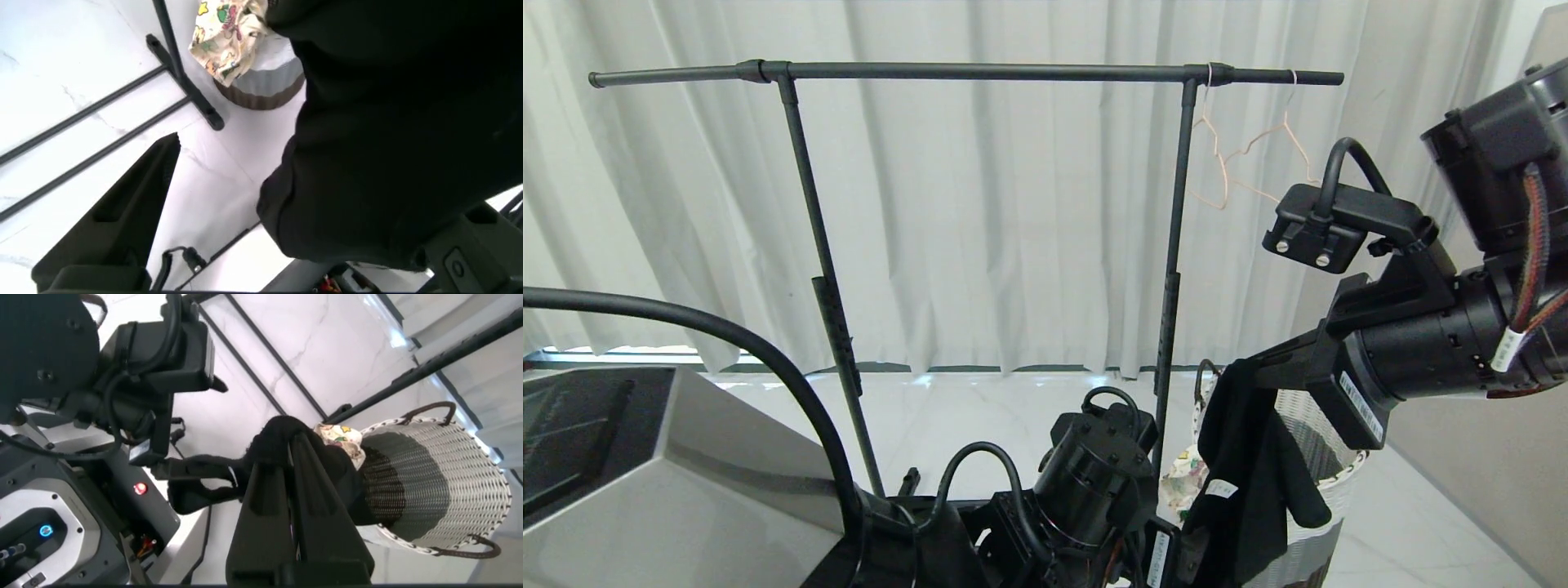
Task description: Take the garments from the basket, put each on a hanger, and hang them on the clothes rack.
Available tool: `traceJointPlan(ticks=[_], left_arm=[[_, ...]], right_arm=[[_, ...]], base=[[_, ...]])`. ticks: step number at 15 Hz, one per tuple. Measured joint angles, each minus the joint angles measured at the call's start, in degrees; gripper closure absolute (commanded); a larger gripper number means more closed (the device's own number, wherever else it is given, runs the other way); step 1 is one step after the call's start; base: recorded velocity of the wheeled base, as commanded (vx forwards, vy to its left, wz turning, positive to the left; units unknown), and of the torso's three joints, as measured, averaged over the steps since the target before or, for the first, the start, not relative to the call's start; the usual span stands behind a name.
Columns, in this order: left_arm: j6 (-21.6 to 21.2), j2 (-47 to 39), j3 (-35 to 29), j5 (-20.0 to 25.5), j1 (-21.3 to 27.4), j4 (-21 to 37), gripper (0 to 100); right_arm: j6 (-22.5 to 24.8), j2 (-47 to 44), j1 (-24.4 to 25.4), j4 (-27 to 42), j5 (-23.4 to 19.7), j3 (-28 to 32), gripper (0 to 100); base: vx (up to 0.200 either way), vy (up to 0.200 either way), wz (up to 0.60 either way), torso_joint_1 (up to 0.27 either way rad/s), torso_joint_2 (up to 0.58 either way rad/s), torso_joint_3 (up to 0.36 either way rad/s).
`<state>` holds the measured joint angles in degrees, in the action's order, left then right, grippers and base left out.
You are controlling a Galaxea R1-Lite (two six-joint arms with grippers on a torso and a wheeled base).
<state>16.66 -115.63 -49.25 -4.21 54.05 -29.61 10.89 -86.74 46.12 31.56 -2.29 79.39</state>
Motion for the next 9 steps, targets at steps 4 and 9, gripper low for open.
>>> traceJointPlan(ticks=[4, 9], left_arm=[[0.00, 0.00, 1.71, -3.05, 0.57, -0.02, 100], [2.40, 3.74, 3.91, -5.29, 2.89, 0.30, 100]], right_arm=[[0.00, 0.07, 0.00, 0.05, 0.13, 0.33, 100], [-0.07, 0.11, -1.89, 0.93, 0.20, -0.01, 100]], base=[[0.000, 0.000, 0.00, 0.000, 0.00, 0.000], [0.000, 0.000, 0.00, 0.000, 0.00, 0.000]])
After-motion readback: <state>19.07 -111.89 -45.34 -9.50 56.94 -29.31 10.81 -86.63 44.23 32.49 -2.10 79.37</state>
